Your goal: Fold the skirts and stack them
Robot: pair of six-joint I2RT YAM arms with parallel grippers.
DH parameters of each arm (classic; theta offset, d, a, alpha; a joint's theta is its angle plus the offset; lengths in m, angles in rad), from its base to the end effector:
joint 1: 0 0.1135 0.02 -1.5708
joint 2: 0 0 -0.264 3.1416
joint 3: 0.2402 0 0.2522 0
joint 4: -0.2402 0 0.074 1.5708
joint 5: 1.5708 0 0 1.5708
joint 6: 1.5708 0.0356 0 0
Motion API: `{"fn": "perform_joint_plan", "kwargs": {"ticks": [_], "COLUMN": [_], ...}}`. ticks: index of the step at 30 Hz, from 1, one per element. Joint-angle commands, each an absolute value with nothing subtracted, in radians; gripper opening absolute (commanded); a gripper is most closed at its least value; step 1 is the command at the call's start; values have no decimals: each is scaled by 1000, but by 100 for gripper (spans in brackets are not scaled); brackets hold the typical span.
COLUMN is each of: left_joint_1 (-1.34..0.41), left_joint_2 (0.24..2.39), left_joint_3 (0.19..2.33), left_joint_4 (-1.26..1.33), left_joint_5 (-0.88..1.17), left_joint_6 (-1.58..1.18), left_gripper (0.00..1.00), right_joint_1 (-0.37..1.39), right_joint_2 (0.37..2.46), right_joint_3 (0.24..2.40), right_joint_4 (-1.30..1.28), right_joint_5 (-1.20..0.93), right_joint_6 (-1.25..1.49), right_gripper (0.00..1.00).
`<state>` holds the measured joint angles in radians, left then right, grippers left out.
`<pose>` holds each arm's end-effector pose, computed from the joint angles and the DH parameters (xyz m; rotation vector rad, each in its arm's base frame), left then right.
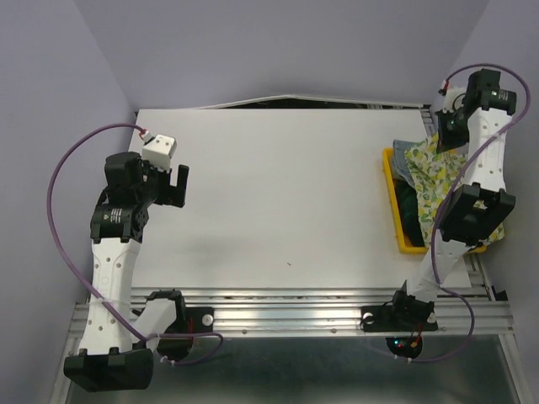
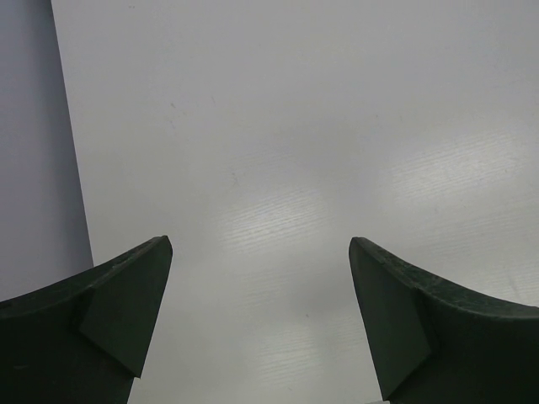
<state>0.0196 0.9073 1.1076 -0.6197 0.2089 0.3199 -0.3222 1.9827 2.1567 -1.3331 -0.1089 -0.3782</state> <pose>0.1850 -0.0038 0.3847 0.4285 1.9336 0.0125 0.3810 -0.1231 0.3567 -0.1070 2.7158 -0.0556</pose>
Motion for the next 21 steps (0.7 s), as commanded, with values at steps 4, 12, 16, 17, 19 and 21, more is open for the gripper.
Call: {"fn": "perform_joint_plan", "kwargs": {"ticks": [4,12,16,17,19,21], "left_joint_1": [20,21,29,31,37,51], "left_joint_2": [926,1032,1054,1055,1055,1049], "left_joint_3": [1207,1354,1393,1402,1410,1416], "left_joint_4": [-617,-637,-637,-635,-635,-630], "left_joint_5": [221,230,230,230,230,236], "left_joint_6": [301,238,206,199,186,178], "left_gripper": [99,99,99,98,98,98], "right_joint_1": [-327,-308,-246,-223,-167,-79], "right_joint_2": [1829,1528,1480,1482,1489,1499], "right_joint_3": [2491,2198,2112,2117,2121,2125], "right_joint_4": [-1316,-840,-487,-460,-416,-359], "right_joint_5": [-337,-736,-860,-865,-867,-850], "right_joint_6": [-359,-63,227,253,294,336], "right_gripper": [1,1,1,1,1,1]}}
